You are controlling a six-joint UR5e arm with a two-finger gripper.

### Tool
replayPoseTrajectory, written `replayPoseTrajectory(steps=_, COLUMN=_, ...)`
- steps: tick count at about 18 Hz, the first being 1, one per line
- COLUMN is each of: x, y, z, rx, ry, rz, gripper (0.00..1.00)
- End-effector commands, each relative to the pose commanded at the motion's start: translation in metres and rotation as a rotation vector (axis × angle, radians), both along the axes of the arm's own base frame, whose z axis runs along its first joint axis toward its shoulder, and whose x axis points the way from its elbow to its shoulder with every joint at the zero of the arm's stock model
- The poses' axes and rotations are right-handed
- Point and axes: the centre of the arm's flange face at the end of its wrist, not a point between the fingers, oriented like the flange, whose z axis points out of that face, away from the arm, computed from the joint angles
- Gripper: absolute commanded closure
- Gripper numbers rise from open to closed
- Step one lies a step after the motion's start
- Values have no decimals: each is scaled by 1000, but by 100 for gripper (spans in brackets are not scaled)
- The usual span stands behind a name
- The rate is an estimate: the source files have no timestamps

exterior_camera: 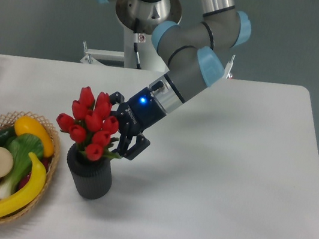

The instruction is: Insert the flowers into the vase

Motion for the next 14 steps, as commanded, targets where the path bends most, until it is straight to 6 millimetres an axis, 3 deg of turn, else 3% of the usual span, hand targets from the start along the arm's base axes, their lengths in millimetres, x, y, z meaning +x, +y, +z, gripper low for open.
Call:
replayPoseTrajectory(steps=4, x=2, y=-6, z=32, rx=-19, ry=83, rz=30, gripper=0)
replayPoseTrajectory(steps=14, x=-3, y=-29, z=54, rx=-200, ry=301, rz=138, gripper=0)
